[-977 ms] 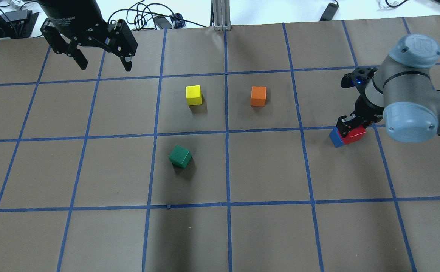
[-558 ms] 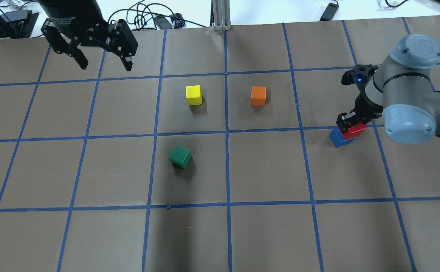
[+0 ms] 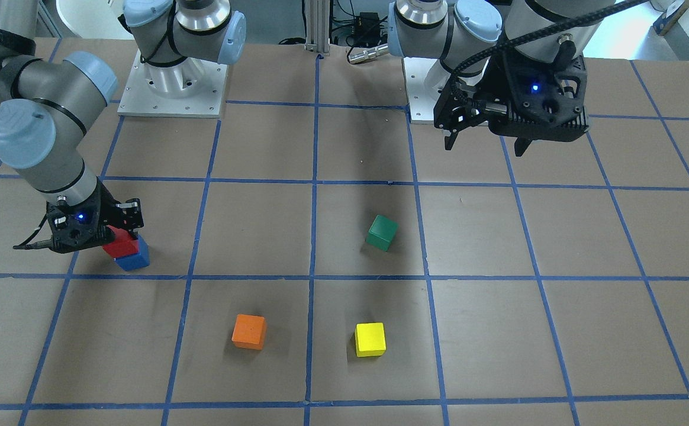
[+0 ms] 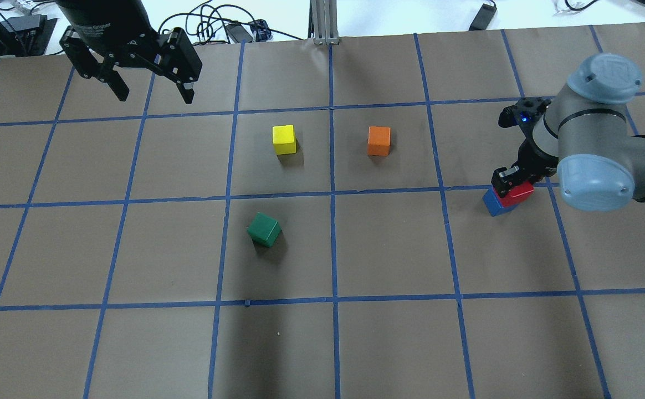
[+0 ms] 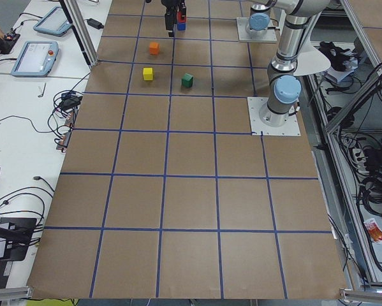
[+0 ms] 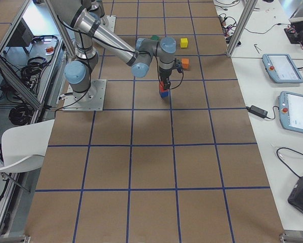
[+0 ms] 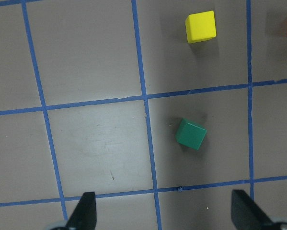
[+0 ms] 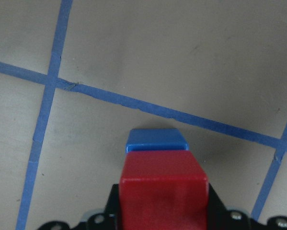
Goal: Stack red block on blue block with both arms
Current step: 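Lower the red cube onto the blue cube with the right gripper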
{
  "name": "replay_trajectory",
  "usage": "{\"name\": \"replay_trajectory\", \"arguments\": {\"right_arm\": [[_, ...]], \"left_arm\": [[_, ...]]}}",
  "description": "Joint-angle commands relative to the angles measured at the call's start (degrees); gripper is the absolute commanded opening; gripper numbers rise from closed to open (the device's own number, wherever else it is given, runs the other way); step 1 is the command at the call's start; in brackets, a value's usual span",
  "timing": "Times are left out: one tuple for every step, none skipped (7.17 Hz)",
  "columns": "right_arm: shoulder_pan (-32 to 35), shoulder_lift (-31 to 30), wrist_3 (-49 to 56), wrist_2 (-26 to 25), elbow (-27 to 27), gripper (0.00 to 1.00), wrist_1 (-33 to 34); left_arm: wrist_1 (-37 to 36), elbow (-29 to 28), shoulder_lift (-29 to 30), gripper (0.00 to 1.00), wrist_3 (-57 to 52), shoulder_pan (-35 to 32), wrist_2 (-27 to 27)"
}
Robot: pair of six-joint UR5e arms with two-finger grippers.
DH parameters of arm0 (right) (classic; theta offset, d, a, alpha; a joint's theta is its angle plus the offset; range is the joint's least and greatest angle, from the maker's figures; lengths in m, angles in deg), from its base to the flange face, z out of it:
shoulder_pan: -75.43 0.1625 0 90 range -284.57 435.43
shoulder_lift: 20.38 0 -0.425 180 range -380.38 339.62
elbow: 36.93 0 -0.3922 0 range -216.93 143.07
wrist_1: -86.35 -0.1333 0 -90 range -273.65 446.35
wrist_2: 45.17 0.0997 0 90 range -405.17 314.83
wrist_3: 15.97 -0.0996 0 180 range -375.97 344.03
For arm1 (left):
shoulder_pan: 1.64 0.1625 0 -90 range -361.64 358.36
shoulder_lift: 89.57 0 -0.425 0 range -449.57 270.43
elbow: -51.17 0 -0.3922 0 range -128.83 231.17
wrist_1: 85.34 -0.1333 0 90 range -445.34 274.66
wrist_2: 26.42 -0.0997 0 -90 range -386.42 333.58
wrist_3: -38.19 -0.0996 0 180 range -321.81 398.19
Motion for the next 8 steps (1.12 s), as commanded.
{"name": "replay_trajectory", "arguments": {"right_arm": [[0.00, 0.05, 0.00, -0.01, 0.00, 0.00, 0.04], [0.00, 0.05, 0.00, 0.08, 0.00, 0.00, 0.04], [0.00, 0.05, 0.09, 0.08, 0.08, 0.00, 0.04], [0.00, 0.14, 0.00, 0.08, 0.08, 0.00, 0.22], [0.00, 0.14, -0.09, 0.16, 0.00, 0.00, 0.91], [0.00, 0.14, -0.09, 0.16, 0.08, 0.00, 0.92], [0.00, 0.14, -0.09, 0.16, 0.08, 0.00, 1.70], [0.00, 0.57, -0.09, 0.16, 0.08, 0.00, 2.41]], "left_arm": [[0.00, 0.06, -0.06, 1.00, -0.03, 0.00, -0.09], [0.00, 0.06, -0.07, 1.00, -0.12, 0.00, -0.09], [0.09, 0.14, -0.15, 1.00, -0.12, 0.00, 0.00], [0.09, 0.14, -0.15, 1.00, -0.12, 0.00, 0.00], [0.00, 0.14, -0.24, 1.00, -0.12, 0.00, -0.09], [0.00, 0.23, -0.24, 1.00, -0.12, 0.00, 0.00], [0.00, 0.32, -0.42, 1.00, -0.12, 0.00, -0.09], [0.00, 0.23, -0.16, 1.00, -0.12, 0.00, -0.09]]}}
